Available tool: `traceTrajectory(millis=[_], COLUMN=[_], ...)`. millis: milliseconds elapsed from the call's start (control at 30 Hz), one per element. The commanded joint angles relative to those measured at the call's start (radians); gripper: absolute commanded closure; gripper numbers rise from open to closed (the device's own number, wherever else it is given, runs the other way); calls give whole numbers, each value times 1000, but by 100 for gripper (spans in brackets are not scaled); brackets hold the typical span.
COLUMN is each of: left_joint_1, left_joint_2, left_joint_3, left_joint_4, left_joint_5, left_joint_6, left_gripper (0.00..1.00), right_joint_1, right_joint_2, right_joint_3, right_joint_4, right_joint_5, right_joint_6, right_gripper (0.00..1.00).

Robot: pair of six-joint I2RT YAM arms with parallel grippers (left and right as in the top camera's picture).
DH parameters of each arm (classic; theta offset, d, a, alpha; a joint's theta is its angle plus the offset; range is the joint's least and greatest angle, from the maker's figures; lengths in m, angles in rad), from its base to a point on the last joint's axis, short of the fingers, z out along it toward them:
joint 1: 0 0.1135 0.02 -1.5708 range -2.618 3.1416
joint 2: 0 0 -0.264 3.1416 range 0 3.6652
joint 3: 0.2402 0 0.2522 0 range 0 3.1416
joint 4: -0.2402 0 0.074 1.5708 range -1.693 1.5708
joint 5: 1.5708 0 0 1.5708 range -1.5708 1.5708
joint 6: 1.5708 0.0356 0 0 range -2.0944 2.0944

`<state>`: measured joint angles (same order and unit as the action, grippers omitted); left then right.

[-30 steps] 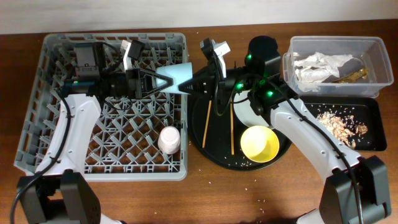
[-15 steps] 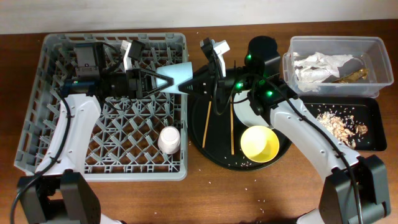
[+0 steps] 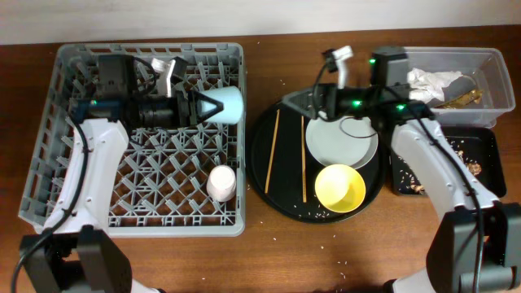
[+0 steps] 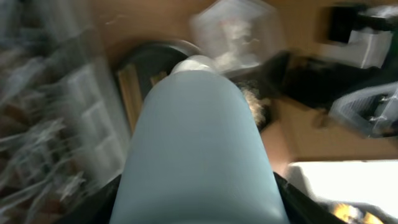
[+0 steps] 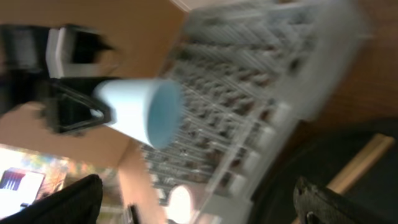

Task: Sort waste into correct bins and load items into the dishwasher rack
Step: 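Place the blue cup upside down in the rack with the left gripper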

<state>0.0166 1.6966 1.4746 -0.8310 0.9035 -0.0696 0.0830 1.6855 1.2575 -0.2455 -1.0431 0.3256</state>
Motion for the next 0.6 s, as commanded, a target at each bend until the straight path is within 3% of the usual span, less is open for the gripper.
traceTrajectory(millis=[0,67,233,433,533,567], left_joint_1=[-96,-202,-336,-344,-344,-344], left_joint_2=[-24,-18,109,262,288,288], left_joint_3=[198,209,209,209,209,209], left_joint_4=[-209,-257,-278,-299,-297,-290], left_joint_5=[-605,-782,-966,-949,-949,-950], left_joint_6=[19,18,6,8,8,8], left_gripper=[38,38,38,38,17,15], right_joint_1=[-26,-23,-23,-23,-23,-23], right_joint_2=[5,5,5,5,5,5], right_joint_3=[-1,-1,-1,-1,-1,-1], right_joint_4=[-106,-160,-206,-214,-216,-215], right_joint_5=[164,246,270,293,296,296], right_joint_6=[-86,-86,-87,-86,-86,-87], right_gripper=[2,1,1,1,1,2])
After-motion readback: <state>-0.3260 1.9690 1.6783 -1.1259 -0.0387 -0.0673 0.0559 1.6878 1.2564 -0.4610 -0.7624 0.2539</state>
